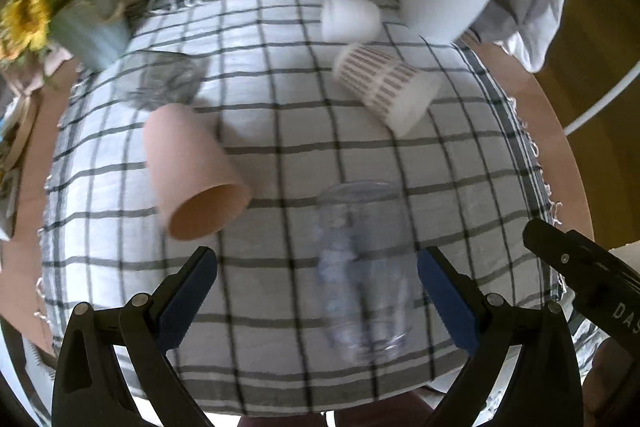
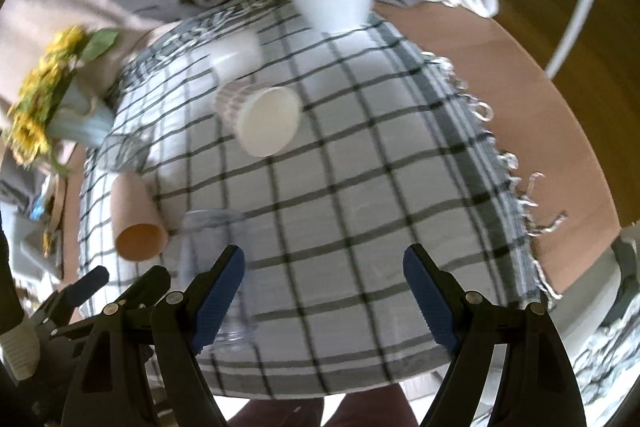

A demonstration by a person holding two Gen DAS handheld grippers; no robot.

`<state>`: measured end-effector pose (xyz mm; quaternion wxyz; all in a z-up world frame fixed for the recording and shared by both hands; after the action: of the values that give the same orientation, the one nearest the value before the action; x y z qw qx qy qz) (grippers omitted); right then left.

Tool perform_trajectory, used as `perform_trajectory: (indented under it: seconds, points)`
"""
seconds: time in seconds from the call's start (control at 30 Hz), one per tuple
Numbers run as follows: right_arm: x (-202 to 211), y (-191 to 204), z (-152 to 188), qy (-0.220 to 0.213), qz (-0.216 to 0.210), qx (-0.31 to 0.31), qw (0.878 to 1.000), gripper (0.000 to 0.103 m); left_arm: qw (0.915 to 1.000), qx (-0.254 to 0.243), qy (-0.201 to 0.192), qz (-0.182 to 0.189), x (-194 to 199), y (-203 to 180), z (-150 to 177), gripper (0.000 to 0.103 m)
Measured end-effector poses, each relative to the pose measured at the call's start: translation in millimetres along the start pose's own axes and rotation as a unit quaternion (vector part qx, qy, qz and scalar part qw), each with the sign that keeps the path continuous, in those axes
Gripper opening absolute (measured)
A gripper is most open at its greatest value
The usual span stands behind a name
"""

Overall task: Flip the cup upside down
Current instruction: 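Close the left tool on the clear cup while the right tool opens and releases it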

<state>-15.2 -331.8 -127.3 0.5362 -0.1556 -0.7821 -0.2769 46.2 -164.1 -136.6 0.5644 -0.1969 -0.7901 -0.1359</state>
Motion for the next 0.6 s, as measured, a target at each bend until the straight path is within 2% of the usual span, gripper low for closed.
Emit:
perform_trajectory:
  seconds: [0.3,0.53,0.6]
  points:
    - [-8.1,-34.2,-14.2,-0.003,0.017,-0.043,0.999,0.081,0.9977,0.002,0.047,0.048,-41.3,-20.7,-15.4,0.098]
    - [-21.0,-43.1,-21.9,0.005,0.014,-0.067,0.998,0.081,0.9958,0.016,0.073,0.053,-61.6,-19.7,-21.3,0.094]
    - [-24.6,-44.1,-22.2,0.009,0.013,-0.071,0.997,0.081,0.9948,0.020,0.084,0.055,-68.1,-19.6,-21.9,0.089]
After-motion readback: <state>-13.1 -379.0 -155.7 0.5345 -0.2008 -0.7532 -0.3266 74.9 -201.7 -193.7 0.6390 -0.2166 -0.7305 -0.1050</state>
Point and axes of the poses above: each gripper's, at about its wrist camera, not at the fingertips, and x roughly against the way its jaws point, y to its left, z to its underside, the point moved 4 cm from there along -x, roughly the way its jaws point, and after that the axes turned 12 degrees about -x, right-handed, at the moved point
